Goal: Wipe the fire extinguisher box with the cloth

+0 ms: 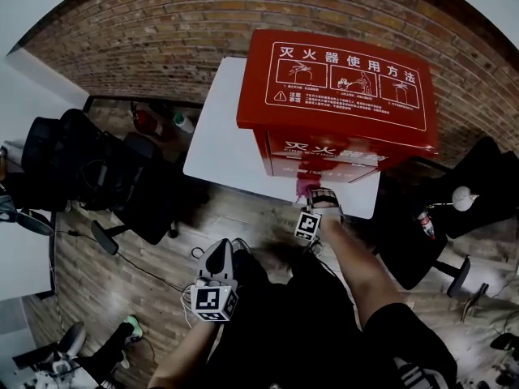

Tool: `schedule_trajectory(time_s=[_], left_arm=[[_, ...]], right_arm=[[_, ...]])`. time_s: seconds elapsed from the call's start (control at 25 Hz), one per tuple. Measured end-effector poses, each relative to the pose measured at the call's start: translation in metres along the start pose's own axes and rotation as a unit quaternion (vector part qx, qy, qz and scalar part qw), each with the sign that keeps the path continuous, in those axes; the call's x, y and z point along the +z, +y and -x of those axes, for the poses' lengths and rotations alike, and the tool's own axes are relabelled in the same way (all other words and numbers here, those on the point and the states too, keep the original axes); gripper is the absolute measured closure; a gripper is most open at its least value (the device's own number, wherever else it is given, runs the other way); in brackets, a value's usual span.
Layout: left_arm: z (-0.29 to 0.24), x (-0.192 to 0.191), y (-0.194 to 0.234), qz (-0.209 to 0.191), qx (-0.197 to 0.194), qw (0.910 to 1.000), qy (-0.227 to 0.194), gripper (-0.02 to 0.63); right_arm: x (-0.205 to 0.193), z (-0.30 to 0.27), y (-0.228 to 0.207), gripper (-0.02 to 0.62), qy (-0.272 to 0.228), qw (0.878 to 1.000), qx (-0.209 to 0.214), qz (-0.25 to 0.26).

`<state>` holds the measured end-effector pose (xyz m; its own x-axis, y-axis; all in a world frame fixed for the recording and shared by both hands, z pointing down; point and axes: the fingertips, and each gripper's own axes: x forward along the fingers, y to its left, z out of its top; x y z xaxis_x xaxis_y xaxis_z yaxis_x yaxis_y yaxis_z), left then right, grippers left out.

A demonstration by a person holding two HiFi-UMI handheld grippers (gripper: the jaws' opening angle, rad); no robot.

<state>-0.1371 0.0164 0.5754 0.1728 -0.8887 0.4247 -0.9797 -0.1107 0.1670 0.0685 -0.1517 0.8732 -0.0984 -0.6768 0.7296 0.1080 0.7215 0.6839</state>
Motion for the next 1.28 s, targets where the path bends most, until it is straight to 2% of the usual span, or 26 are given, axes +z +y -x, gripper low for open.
schedule_trajectory(time_s=[0.72,1.16,1.28], left_arm=[[-0.016,0.000,-0.036,-0.009,-0.011,0.9999,-0.009,0.572],[-0.003,0.002,-0.035,-0.017,0.001,0.9998,-0.008,0.572],[-0.001,0.004,-0.035,-0.023,0.001,0.9997,-0.007,0.572]], right_arm=[[-0.055,0.004,0.006,0.492,0.021,0.999,0.004,-0.024],[-0.063,0.005,0.006,0.492,0.030,0.999,0.005,-0.032],[-0.062,0.008,0.000,0.492,0.025,0.999,-0.007,-0.035]])
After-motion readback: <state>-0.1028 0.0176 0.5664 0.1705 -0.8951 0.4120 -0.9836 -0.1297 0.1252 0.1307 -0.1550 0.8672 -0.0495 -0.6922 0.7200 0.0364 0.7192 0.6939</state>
